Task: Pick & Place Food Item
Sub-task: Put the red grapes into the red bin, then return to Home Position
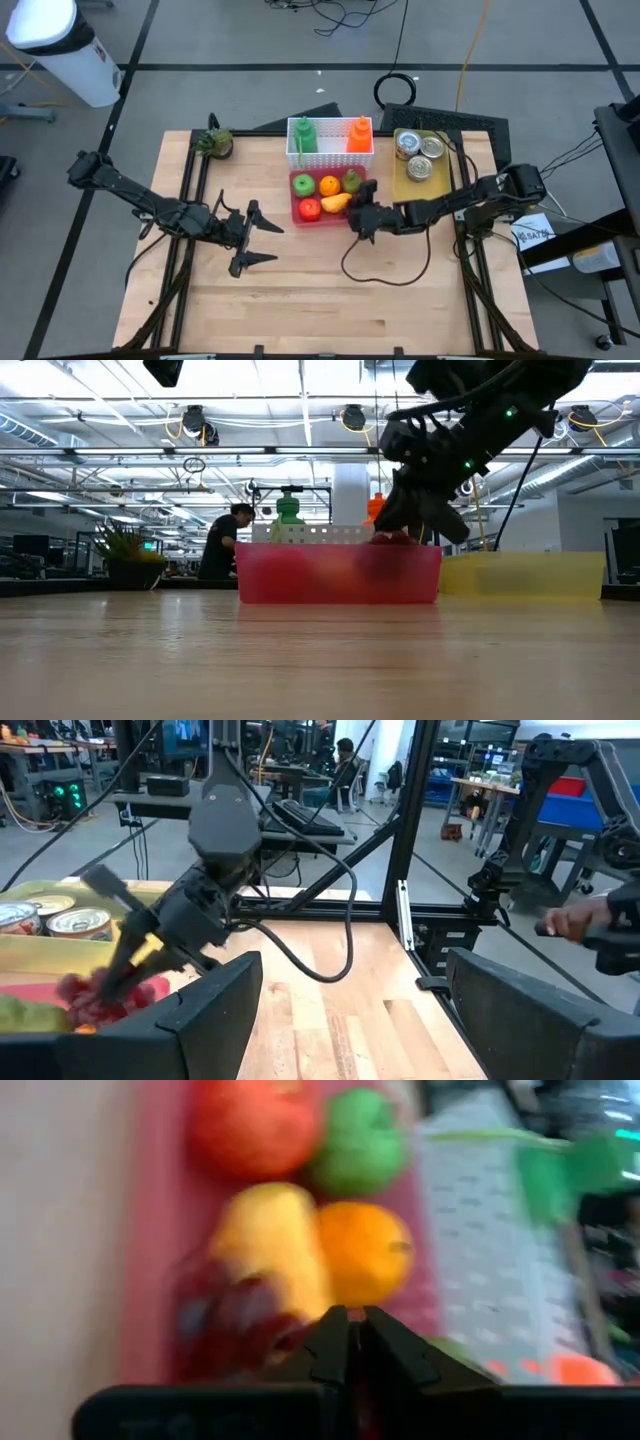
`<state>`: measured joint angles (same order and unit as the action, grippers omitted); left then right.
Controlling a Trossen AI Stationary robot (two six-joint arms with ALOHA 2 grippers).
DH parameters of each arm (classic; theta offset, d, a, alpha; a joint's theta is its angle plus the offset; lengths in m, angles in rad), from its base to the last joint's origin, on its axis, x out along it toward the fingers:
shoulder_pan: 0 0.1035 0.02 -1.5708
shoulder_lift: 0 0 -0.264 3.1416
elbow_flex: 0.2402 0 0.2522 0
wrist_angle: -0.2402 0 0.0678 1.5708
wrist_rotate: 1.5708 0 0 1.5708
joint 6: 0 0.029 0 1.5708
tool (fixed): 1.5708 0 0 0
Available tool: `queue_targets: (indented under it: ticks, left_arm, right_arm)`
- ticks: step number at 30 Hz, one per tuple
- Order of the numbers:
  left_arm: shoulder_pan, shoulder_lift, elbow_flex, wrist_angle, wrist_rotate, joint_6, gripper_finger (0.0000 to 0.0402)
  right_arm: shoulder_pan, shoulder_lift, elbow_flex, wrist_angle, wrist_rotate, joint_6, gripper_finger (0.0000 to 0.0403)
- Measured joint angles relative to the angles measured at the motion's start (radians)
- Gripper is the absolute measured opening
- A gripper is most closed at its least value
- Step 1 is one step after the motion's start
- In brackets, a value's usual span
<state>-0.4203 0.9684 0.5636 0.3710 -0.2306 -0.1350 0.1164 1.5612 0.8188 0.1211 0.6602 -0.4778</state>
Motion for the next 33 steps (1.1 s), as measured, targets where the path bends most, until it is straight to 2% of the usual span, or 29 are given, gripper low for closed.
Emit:
queue_targets:
  ticks: [3, 5, 8, 12, 17, 21, 27, 30, 33]
  left_arm:
    - [0.000, 0.000, 0.000, 0.000, 0.000, 0.002, 0.0324]
    - [0.000, 0.000, 0.000, 0.000, -0.004, 0.002, 0.0324]
    - [0.000, 0.000, 0.000, 0.000, -0.007, 0.002, 0.0324]
    - [0.000, 0.000, 0.000, 0.000, -0.007, 0.000, 0.0324]
    - [0.000, 0.000, 0.000, 0.000, -0.007, -0.004, 0.0324]
    - [0.000, 0.000, 0.000, 0.000, -0.007, -0.004, 0.0324]
    - [0.000, 0.000, 0.000, 0.000, -0.006, -0.003, 0.0324]
    - [0.000, 0.000, 0.000, -0.002, -0.006, 0.000, 0.0324]
    - [0.000, 0.000, 0.001, -0.039, -0.006, -0.006, 0.0324]
  right_arm:
    - [0.036, 0.000, 0.000, 0.064, 0.128, 0.029, 0.0032]
    - [0.064, 0.000, 0.000, 0.129, 0.162, 0.026, 0.0043]
    - [0.089, -0.001, 0.000, 0.241, 0.173, 0.024, 0.0070]
    - [0.095, -0.001, 0.000, 0.319, 0.174, 0.083, 0.0124]
    - [0.081, -0.001, 0.000, 0.323, 0.176, 0.106, 0.0199]
    - [0.085, -0.001, 0.000, 0.323, 0.177, 0.106, 0.0238]
    - [0.212, -0.098, 0.002, 0.317, 0.179, 0.172, 0.0260]
    - [0.307, -0.195, 0.001, 0.275, 0.168, 0.287, 0.0259]
    - [0.393, -0.318, 0.003, 0.170, 0.058, 0.446, 0.0255]
